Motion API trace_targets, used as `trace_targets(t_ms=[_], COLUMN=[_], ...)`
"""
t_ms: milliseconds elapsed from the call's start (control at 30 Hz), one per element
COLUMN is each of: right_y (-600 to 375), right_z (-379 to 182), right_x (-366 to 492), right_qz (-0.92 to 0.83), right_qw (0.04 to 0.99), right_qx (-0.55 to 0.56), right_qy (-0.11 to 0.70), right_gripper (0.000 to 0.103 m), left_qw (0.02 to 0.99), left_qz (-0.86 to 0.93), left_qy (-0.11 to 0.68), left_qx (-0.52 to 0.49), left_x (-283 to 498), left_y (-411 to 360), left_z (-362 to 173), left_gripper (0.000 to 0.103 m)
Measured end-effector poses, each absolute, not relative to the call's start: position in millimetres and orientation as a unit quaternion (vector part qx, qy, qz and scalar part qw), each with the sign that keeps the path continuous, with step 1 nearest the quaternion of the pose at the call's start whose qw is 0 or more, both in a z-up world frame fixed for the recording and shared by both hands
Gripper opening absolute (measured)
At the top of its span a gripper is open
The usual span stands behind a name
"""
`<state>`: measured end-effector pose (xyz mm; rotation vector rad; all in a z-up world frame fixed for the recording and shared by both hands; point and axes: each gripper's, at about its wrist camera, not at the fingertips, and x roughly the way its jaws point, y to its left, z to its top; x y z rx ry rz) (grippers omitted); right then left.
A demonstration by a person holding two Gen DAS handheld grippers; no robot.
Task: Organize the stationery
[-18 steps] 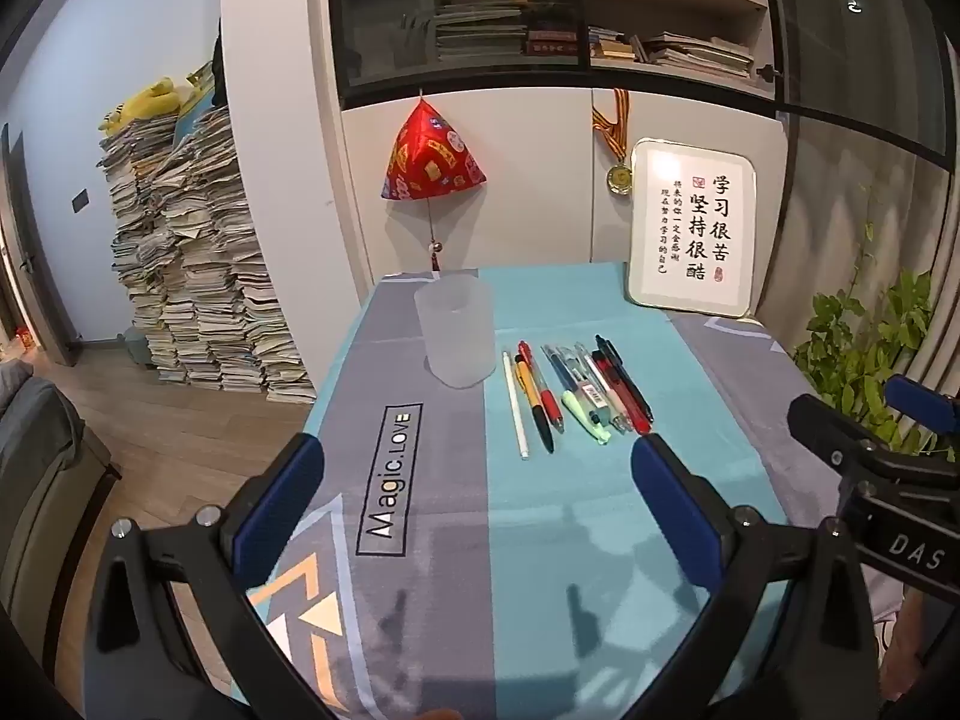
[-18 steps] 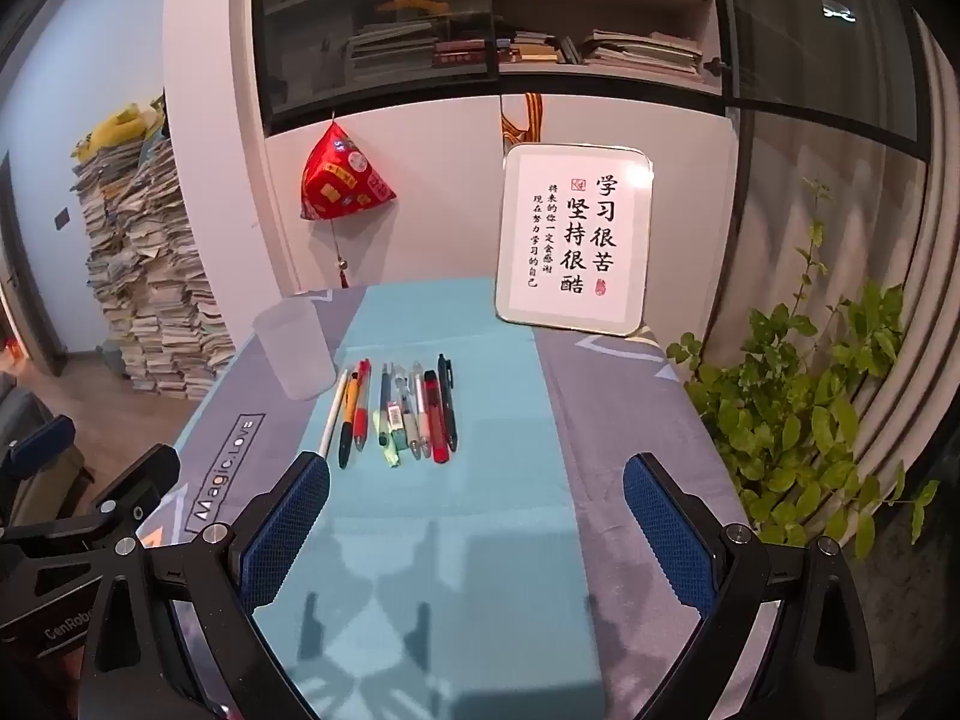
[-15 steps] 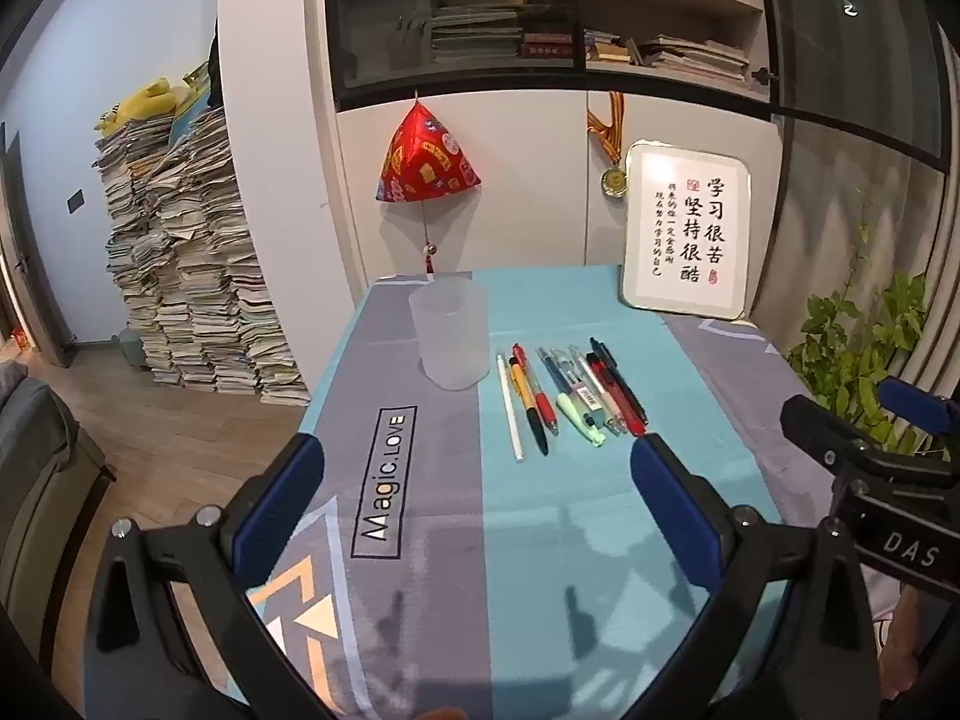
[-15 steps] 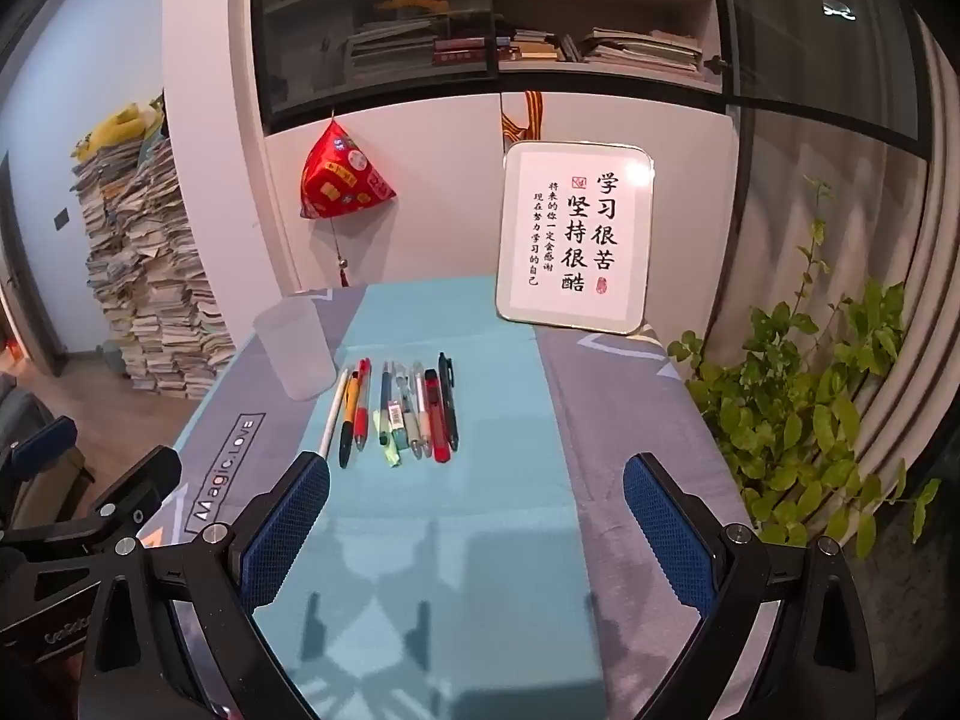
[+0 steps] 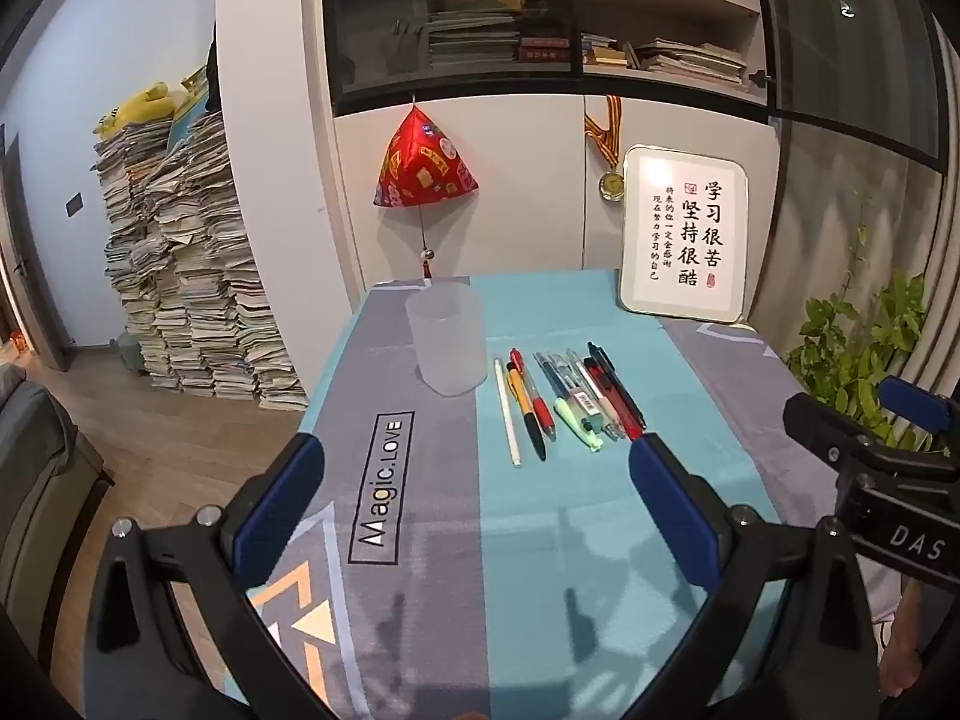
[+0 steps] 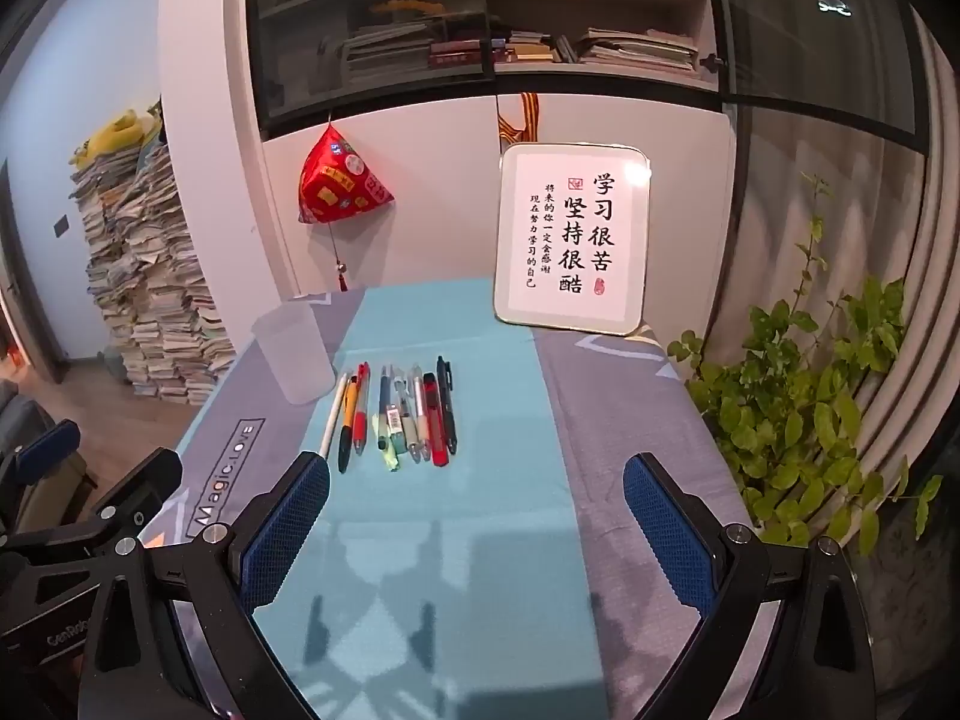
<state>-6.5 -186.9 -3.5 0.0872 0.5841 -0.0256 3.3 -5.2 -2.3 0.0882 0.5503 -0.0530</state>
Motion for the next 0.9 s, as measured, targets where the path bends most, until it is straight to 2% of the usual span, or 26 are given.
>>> trace_targets(t_ms=[567,900], right_y=[-188.0,-187.8], right_z=[-3.2,-3.5], right_x=[-3.9,2.0], right_qz=[-0.014,-0.014], right_qw=[0.957,0.957], right_qx=[0.045,0.045], right_qy=[0.287,0.288], right_gripper=[0.099,0.099], left_qw=[0.96,0.957], left_qz=[-0.021,-0.028], left_qy=[0.275,0.285], left_qx=[0.05,0.047], left_x=[8.5,17.2], left_y=[-6.7,-6.9], left_z=[-3.7,-3.1], left_gripper=[0.101,0.095])
